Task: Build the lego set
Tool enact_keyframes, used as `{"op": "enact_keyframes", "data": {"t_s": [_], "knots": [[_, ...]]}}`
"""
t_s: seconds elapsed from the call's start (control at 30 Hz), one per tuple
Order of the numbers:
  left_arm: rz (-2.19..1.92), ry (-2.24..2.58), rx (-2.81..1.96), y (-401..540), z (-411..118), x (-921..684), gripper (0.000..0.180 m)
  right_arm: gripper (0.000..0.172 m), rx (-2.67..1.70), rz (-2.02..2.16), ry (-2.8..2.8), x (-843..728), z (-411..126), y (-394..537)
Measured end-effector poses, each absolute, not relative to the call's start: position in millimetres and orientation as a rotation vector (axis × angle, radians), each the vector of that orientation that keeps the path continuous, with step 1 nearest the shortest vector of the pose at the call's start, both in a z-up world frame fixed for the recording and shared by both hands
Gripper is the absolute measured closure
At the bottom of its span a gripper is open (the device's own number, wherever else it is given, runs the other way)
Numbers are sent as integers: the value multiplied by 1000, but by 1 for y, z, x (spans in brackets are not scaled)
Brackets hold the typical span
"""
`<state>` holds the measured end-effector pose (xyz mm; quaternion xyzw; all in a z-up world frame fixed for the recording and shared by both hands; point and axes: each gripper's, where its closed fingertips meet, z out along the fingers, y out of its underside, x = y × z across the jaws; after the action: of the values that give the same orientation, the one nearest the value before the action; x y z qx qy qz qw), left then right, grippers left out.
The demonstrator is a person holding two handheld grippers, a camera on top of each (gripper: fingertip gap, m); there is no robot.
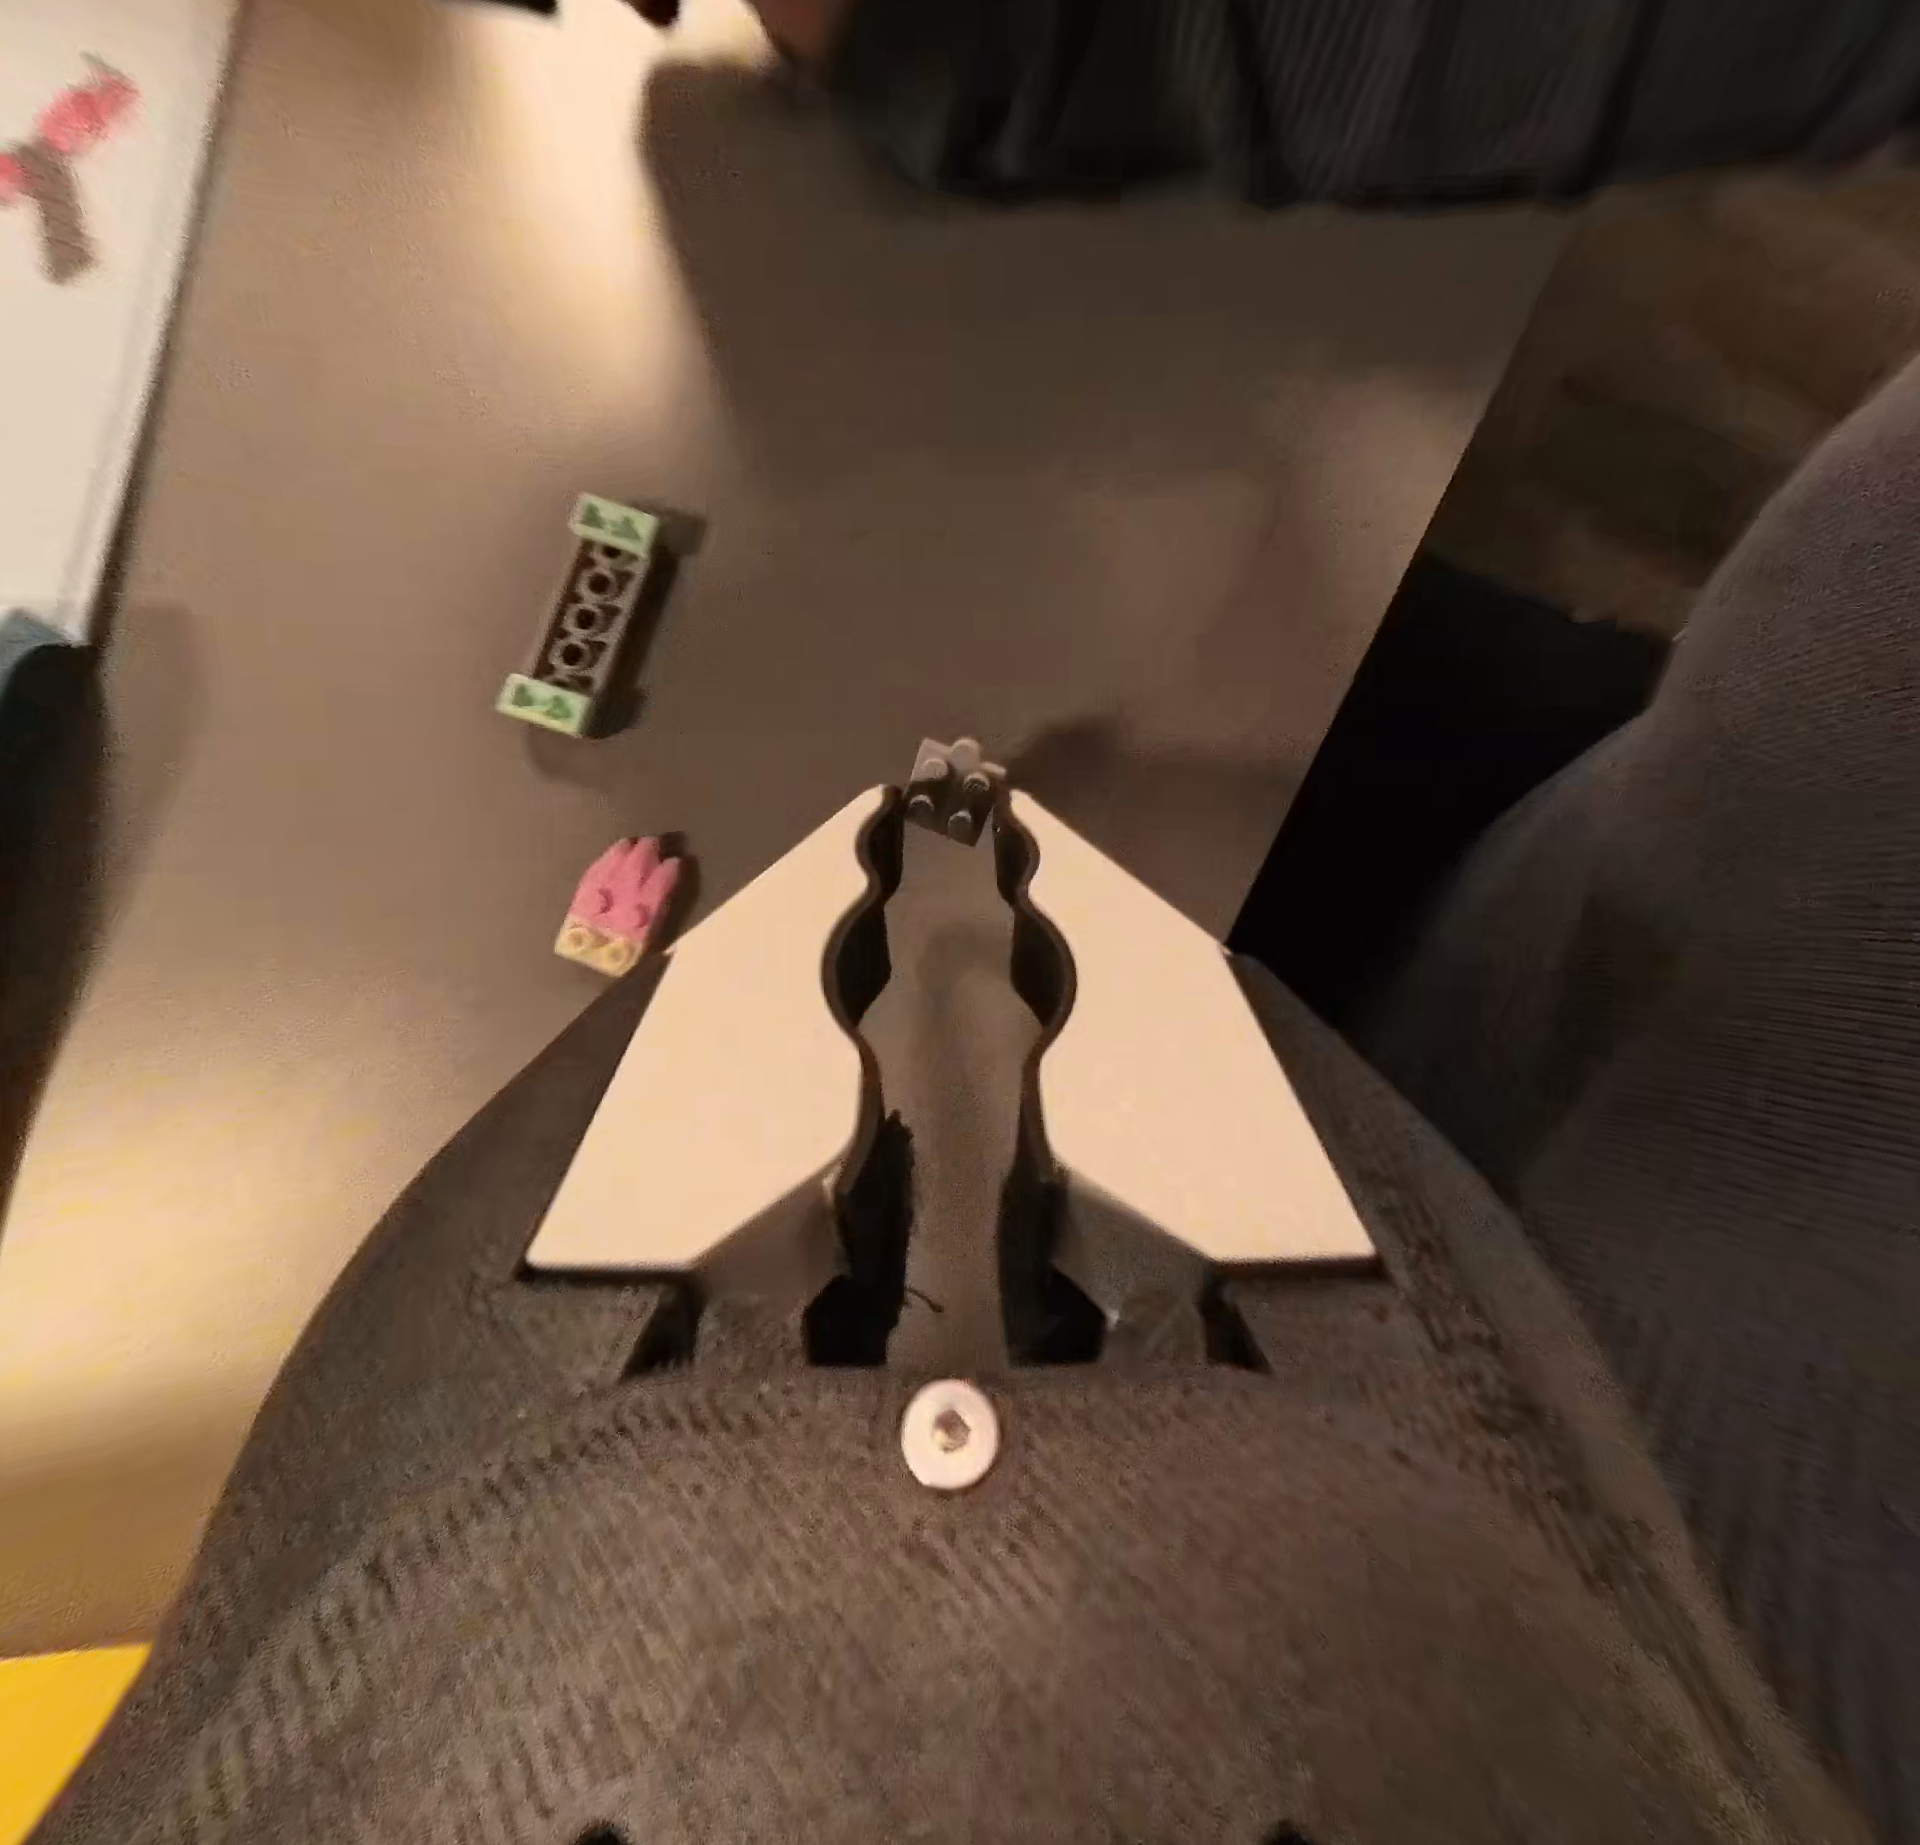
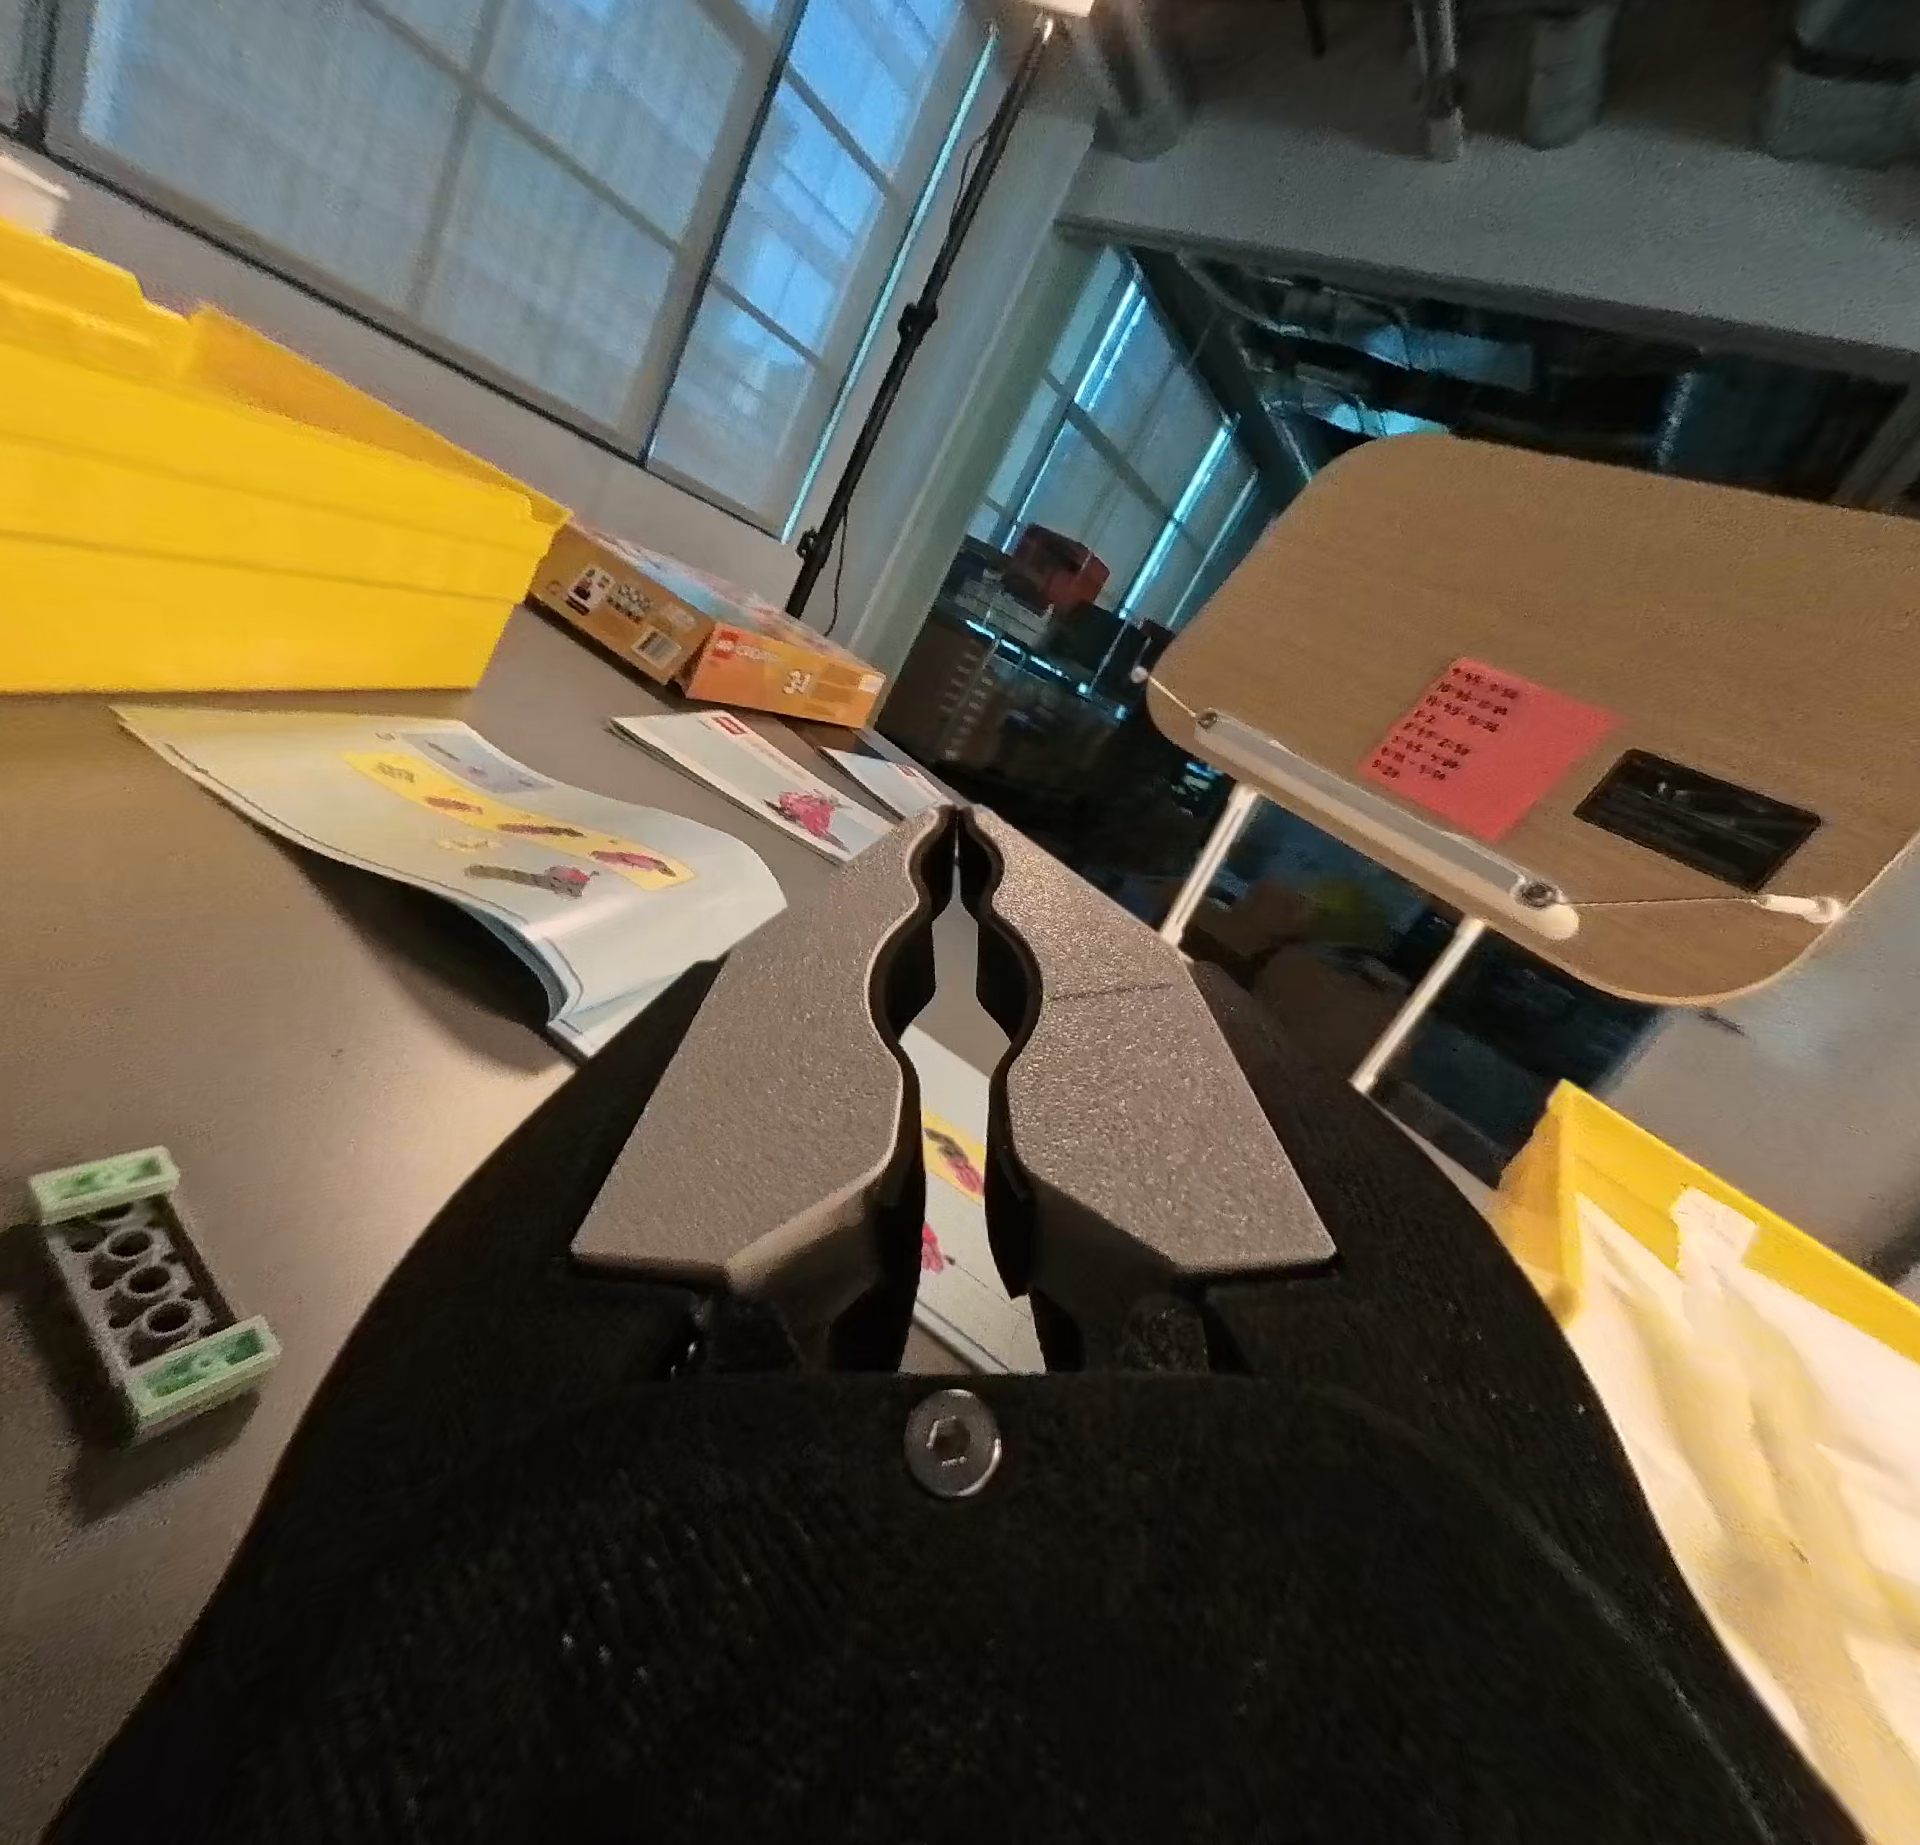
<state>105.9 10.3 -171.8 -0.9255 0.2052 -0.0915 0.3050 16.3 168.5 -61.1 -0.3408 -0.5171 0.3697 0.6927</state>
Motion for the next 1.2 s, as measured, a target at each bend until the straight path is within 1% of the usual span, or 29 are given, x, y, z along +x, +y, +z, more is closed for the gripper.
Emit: {"op": "enact_keyframes", "data": {"t_s": [0.1,0.3,0.4,0.43,0.5,0.63,0.7,0.77,0.83,0.97,1.2], "knots": [[-189,600,-2525,13,-189,113,164,172,-772,852,-1159,17,-62,168],[-144,620,-2577,21,-189,108,162,172,-773,847,-1157,17,-62,169],[-149,569,-2600,21,-188,99,124,172,-790,860,-1145,18,-62,172],[-133,539,-2584,20,-185,93,117,172,-799,870,-1140,19,-61,173],[-120,439,-2516,18,-174,81,115,172,-816,898,-1134,19,-61,175],[-66,318,-2454,11,-170,56,98,172,-827,925,-1138,19,-62,174],[34,342,-2463,12,-177,44,99,172,-826,922,-1146,18,-63,173],[65,360,-2461,18,-183,40,105,172,-824,920,-1154,18,-64,172],[-2,356,-2422,25,-183,45,116,172,-821,921,-1157,18,-64,171],[-77,365,-2401,29,-185,45,128,172,-817,923,-1169,18,-65,169],[-130,301,-2376,23,-186,48,132,172,-815,907,-1183,15,-67,169]]}}
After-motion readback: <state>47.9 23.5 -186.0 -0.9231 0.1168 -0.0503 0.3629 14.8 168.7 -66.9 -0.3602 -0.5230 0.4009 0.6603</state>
